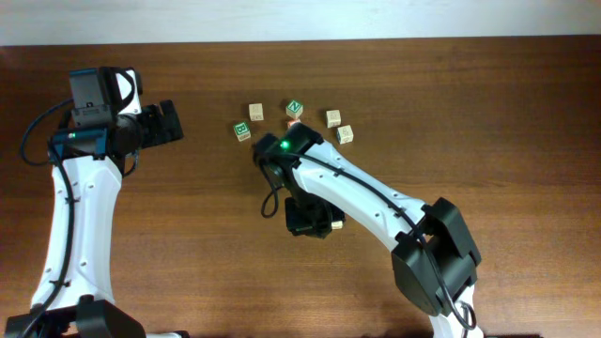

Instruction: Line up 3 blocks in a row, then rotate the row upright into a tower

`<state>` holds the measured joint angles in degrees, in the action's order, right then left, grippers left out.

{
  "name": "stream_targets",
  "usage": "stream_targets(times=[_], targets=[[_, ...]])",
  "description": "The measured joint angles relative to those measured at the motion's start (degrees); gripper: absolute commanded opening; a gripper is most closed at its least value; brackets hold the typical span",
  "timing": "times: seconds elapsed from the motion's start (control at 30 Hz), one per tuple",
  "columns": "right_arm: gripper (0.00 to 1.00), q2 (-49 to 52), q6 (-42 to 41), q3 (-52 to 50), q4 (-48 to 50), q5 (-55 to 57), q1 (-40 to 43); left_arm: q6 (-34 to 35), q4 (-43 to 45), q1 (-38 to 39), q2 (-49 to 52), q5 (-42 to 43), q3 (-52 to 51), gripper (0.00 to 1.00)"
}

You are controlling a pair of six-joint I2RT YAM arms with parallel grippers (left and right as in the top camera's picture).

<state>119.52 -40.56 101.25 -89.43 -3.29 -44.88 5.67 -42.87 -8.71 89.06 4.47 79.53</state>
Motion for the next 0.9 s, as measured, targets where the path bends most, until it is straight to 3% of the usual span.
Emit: stream_targets(times=[0.17,0.37,0.6,0.77,0.9], targets=[[0.04,-4.68,-1.95,-12.79,10.75,-0.04,-1.92,0.00,0.02,0.00,0.00,-0.02,0.00,0.99],[0.11,-28.41,-2.97,-27.23,25.44,-0.70,-2.89,0.00,0.02,0.00,0.00,-0.02,0.00,0.99],[0.20,-20.68,-2.75,-32.39,28.30,-5.03,0.68,0.00,0.02,0.00,0.00,-0.02,0.00,0.99],[0.35,-14.99,-0.55,-32.44,32.35,-7.30,4.35,0.00,0.02,0.00,0.00,-0.04,0.00,0.99],[0.35,-12.26,1.70,-32.44,33.97,-9.88,7.17,0.00,0.04,0.00,0.00,-0.04,0.00,0.99]])
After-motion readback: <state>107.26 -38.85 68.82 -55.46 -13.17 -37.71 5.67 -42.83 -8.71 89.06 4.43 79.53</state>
